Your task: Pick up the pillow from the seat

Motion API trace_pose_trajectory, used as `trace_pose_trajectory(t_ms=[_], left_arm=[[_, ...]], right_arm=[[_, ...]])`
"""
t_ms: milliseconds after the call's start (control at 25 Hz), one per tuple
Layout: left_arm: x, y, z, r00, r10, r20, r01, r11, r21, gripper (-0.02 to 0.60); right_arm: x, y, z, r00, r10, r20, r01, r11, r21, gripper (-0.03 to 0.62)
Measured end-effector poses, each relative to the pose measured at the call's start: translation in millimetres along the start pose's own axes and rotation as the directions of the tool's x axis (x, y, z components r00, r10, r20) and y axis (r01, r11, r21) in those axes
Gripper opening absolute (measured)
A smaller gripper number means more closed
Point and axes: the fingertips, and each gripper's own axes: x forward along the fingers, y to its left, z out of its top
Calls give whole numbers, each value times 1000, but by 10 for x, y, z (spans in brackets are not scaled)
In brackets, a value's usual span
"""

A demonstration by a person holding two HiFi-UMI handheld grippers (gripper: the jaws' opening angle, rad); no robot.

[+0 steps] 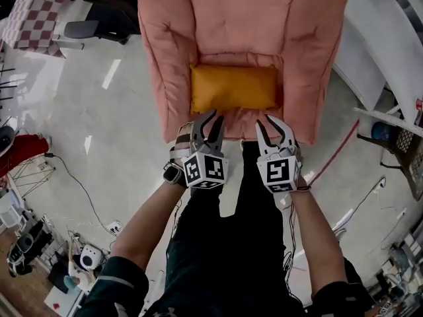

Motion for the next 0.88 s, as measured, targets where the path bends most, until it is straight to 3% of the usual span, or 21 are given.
trace_pose_trajectory(t_ms=[280,440,560,720,880], left_arm=[[575,-241,-536,997,-38,-67,46,990,131,130],[825,-414,-746,997,-29,-78,49,960,274,169],[989,-553,-906,996,-1,-84,35,918,396,203],[1190,-646,-1107,995,59,-79,-6,836,549,267],[1427,-629,-1233,991,116,-63,-50,771,634,298]], right_arm=[[574,117,-700,996,8,-91,-24,983,-185,123],[855,176,-1004,995,-18,-99,-11,960,-278,181],[1049,227,-1244,995,-34,-97,-1,941,-340,218],[1261,264,-1457,994,-66,-82,24,900,-436,259],[1488,226,-1579,992,-98,-78,49,879,-474,284]])
